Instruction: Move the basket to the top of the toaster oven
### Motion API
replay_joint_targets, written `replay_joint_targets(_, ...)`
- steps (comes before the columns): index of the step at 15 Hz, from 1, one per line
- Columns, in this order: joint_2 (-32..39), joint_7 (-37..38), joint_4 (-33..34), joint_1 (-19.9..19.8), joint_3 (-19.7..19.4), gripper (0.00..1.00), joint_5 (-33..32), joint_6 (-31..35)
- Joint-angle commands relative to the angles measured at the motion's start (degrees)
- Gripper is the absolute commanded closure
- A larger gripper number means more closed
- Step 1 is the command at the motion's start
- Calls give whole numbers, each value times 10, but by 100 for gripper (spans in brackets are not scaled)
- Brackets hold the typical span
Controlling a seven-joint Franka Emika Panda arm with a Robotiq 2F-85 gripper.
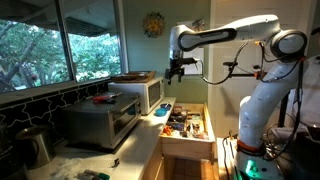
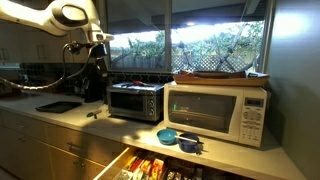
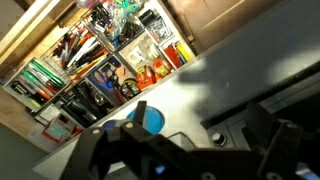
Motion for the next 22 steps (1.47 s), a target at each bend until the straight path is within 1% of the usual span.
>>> replay_joint_targets(1, -18, 31, 57, -45, -30, 0, -14, -21)
replay_joint_targets(2, -15, 5, 36, -29, -24, 0, -2, -8)
replay_joint_targets(4, -20, 6, 57, -46, -36, 0, -2, -9)
replay_joint_targets(6, -20, 12, 59, -48, -35, 0, -3, -9)
replay_joint_targets(7, -9, 64, 50, -55, -28, 0, 15, -7)
replay_joint_targets(8, 0, 95, 55, -67, -31, 0, 15, -3)
replay_joint_targets(9, 10, 106, 61, -76, -42, 0, 7, 5)
replay_joint_targets(10, 29, 107, 86, -87, -64, 0, 3, 11)
replay_joint_targets(13, 93, 121, 162, -120, -106, 0, -8, 50)
replay_joint_targets(15, 144, 127, 227, -135, -130, 0, -14, 95)
replay_joint_targets(16, 171, 128, 260, -145, -135, 0, -14, 123)
replay_joint_targets(17, 200, 133, 295, -150, -142, 0, -13, 150)
replay_joint_targets(19, 259, 158, 366, -146, -160, 0, -14, 193)
replay_joint_targets(20, 287, 169, 400, -144, -168, 0, -6, 194)
replay_joint_targets(22, 344, 203, 467, -140, -181, 0, 7, 173)
